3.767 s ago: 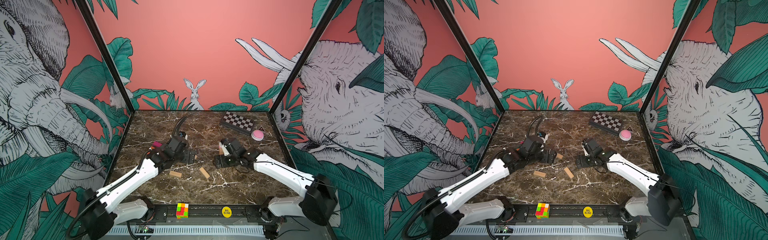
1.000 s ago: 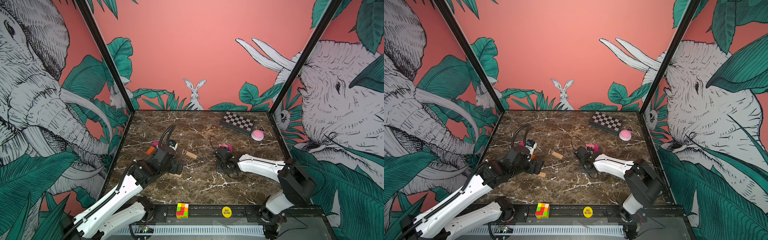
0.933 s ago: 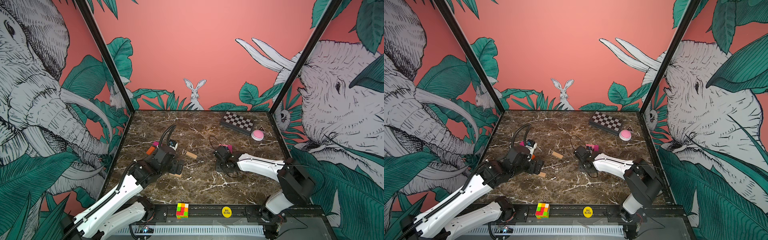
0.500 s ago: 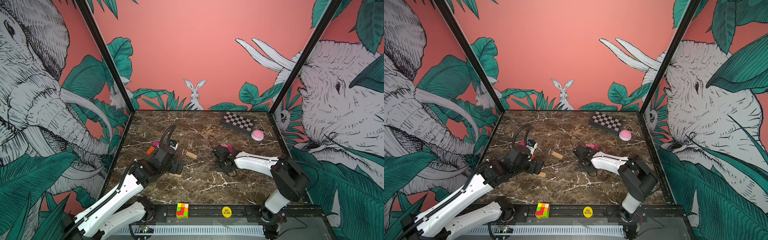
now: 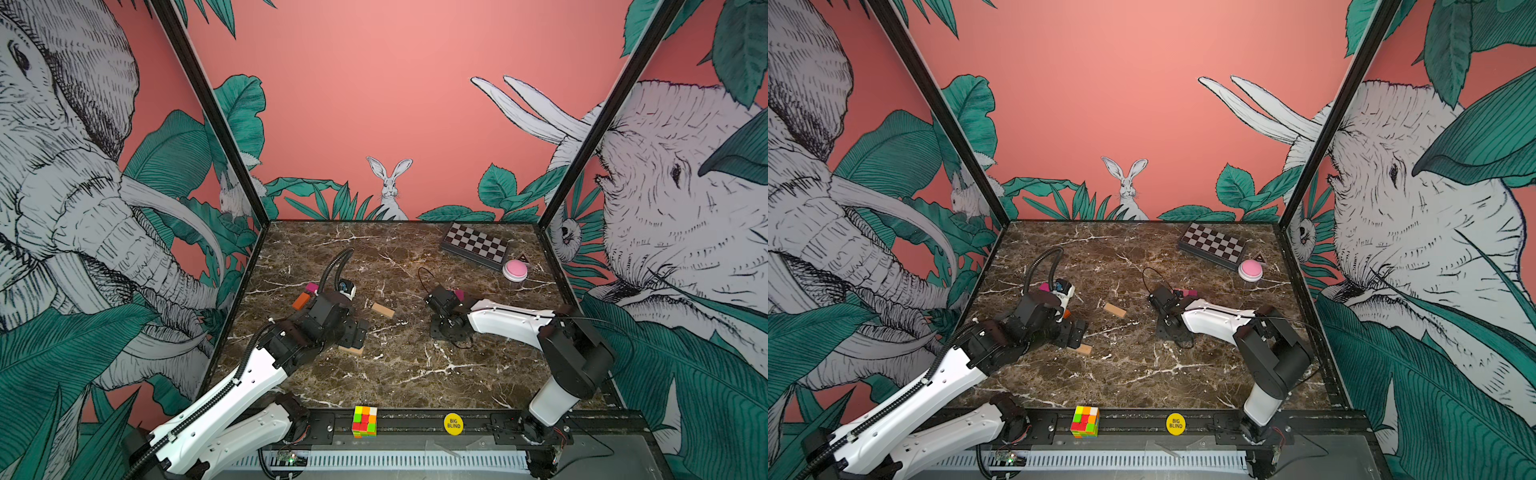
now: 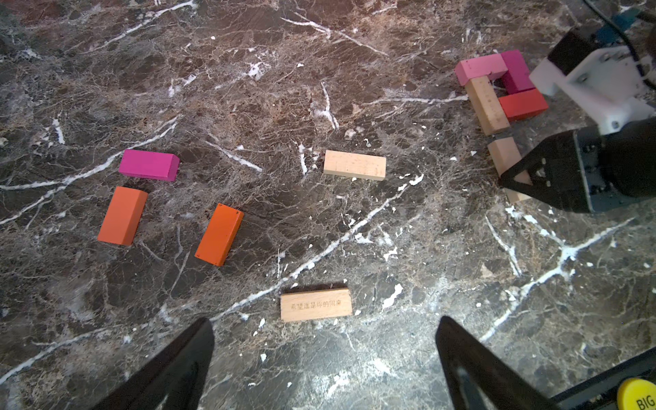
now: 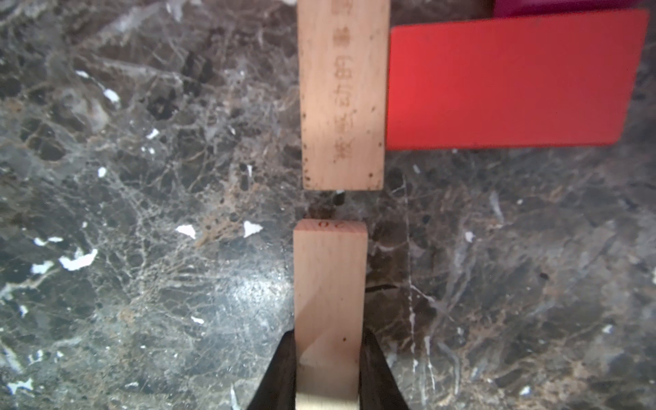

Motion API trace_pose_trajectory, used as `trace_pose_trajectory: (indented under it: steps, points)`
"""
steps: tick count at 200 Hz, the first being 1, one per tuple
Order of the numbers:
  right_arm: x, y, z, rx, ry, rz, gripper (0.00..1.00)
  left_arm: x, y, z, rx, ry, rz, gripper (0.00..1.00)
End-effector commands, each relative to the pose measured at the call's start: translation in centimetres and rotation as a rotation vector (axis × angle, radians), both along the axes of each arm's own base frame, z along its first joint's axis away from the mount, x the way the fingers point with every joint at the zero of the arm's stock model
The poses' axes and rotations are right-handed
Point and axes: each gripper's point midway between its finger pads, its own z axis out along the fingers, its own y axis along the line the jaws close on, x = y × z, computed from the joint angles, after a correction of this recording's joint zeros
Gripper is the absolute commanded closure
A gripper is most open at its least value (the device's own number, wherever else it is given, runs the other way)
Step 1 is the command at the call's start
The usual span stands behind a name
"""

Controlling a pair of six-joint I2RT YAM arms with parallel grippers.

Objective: Assemble the letter p with building blocks
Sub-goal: Assemble the building block at the center of the board.

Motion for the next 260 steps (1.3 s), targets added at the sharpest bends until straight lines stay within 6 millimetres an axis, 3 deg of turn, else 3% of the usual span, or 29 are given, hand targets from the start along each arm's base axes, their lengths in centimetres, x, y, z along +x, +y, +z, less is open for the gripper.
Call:
trace_pose_trajectory:
  steps: [1, 260]
  points:
    - [-0.2, -0.6, -0.4, -0.032, 0.027, 0.001, 0.94, 0.4, -0.2, 1.4, -0.026, -0.029, -0.002, 0.01]
    - [-0.6, -2.1, -1.6, -0.114, 0.06, 0.019, 0.93, 0.4, -0.4, 1.1, -0.03, -0.017, -0.002, 0.01]
